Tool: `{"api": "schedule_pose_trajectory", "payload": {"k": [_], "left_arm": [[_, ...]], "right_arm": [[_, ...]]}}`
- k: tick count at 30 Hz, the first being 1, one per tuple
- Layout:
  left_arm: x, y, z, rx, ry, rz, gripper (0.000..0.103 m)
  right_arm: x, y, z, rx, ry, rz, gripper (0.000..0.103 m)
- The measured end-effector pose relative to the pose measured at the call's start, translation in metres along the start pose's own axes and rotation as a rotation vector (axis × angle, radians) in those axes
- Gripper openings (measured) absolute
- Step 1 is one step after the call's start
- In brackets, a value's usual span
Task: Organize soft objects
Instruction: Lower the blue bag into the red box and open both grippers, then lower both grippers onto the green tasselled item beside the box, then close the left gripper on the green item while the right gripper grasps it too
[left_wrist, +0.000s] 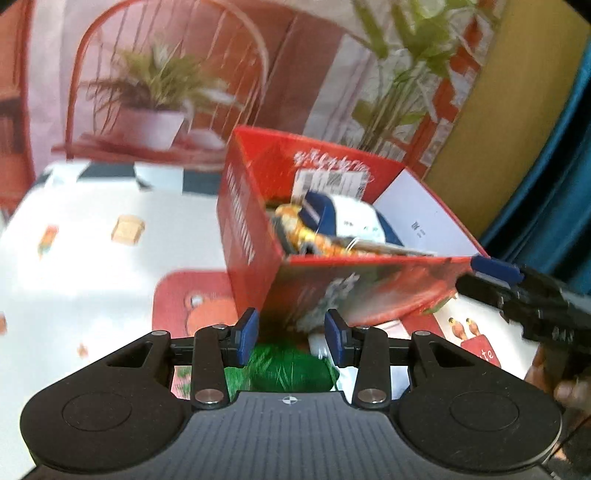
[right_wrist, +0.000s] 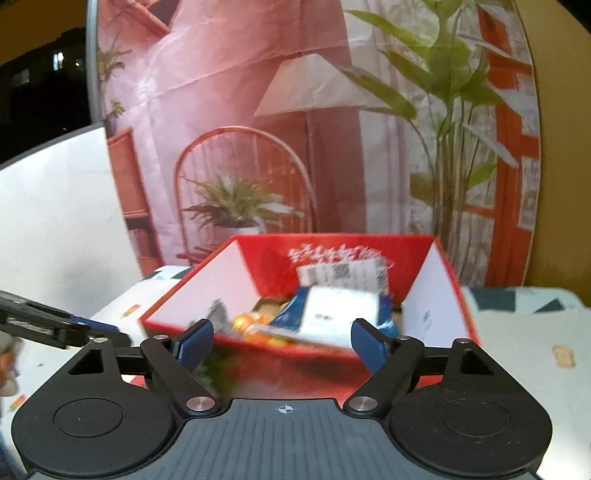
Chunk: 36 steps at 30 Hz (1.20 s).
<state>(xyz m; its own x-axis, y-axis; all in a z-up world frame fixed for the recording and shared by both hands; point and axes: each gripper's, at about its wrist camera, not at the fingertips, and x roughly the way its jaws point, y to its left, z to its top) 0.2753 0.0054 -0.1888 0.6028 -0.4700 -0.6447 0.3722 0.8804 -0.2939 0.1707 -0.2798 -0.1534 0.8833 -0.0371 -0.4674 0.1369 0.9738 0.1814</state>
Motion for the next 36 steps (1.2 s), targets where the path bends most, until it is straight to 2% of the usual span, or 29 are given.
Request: {"api": "schedule_pose_trajectory", "payload": {"k": [3,7,12,21,29,36], "left_arm": [[0.012,0.012,-0.01,-0.077,0.021,-0.014,0.041],[0.03,0.025,-0.018,-0.128,0.065,-0.007,0.04],[0.045,0.033,-0.025,-0.197,0.098,-0.047,0.04],[0.055,0.013,-0.033,-0.21,0.115,-0.1,0.04],[0.063,-0.002,-0.041,-0.218,0.154,-0.165,0.04],[0.066,-0.001,-0.043,-0.226,0.155,-0.177,0.04]], "right_arm": [[0.003,0.009,-0.013,-0.02,0.046,0.015,0.079],[0.011,0.017,-0.029,-0.018,0.104,0.033,0.079],[0.023,0.023,-0.044,-0.025,0.172,0.038,0.078],[0.04,0.03,-0.064,-0.027,0.275,0.066,0.075],[0.053,0.042,-0.073,-0.068,0.32,0.119,0.073],[0.065,0.053,-0.083,-0.121,0.369,0.156,0.055]]}}
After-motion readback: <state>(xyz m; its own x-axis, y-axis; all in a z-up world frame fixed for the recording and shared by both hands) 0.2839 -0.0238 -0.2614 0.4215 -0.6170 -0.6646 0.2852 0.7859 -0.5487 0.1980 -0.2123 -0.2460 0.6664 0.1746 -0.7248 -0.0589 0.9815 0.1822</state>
